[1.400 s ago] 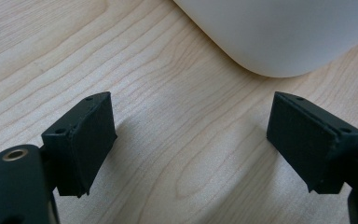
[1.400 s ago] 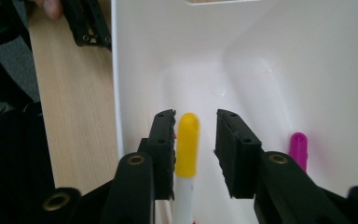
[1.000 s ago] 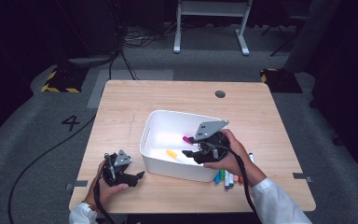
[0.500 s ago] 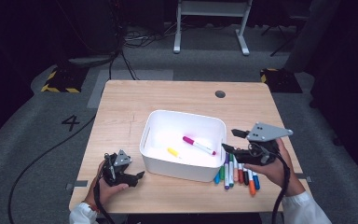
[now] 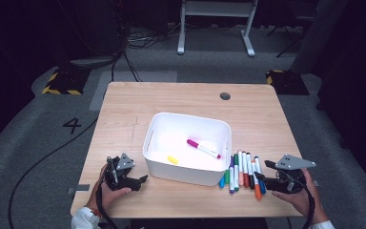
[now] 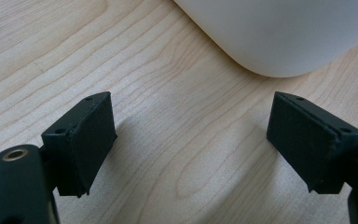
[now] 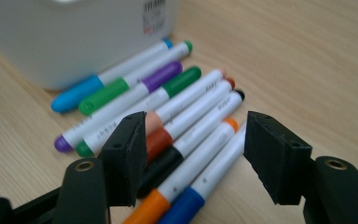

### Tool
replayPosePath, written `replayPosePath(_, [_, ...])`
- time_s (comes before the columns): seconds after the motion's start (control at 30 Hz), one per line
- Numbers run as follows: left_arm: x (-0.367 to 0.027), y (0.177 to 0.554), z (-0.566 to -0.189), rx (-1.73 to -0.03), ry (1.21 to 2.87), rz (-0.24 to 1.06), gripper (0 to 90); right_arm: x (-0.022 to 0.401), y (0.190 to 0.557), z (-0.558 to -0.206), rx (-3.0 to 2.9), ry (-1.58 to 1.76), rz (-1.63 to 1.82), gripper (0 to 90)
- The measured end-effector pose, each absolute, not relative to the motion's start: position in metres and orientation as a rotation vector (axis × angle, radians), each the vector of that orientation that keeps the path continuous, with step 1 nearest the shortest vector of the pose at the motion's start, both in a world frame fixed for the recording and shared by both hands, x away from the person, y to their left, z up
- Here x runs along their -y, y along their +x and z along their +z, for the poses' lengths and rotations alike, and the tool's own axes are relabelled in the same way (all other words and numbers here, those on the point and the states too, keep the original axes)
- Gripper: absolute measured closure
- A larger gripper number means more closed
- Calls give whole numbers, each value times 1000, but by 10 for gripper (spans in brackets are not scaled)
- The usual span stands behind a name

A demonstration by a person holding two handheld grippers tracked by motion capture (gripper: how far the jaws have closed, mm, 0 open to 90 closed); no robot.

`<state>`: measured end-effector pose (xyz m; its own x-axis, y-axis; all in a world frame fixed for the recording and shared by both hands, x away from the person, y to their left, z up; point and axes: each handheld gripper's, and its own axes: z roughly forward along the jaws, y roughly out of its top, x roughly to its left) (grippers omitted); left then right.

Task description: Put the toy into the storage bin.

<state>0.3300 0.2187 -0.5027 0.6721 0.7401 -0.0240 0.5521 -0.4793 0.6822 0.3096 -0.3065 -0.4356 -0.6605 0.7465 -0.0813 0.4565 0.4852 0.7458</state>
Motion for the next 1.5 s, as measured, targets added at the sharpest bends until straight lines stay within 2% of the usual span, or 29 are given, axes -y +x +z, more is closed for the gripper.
replayPosePath(0.37, [-219,330,-503,-991,2209,360,154,327,308,-470,-2367,1121,928,401])
replayPosePath(0.57, [-219,330,-503,-991,2210,360,154,333,310,-480,-2359,1197,874,447])
replayPosePath(0.63, [-219,330,-503,-991,2209,360,154,338,311,-484,-2351,1230,866,487])
replayPosePath(0.8, [-219,330,-503,-991,2210,359,154,356,314,-488,-2287,1324,902,699])
replayPosePath(0.87, [-219,330,-503,-991,2210,359,154,360,314,-489,-2270,1331,911,740])
replayPosePath(1.2, [-219,330,-503,-990,2210,359,154,366,317,-487,-2220,1319,927,748])
replayPosePath(1.5, [-219,330,-503,-991,2210,359,154,370,319,-467,-2150,1285,1001,748])
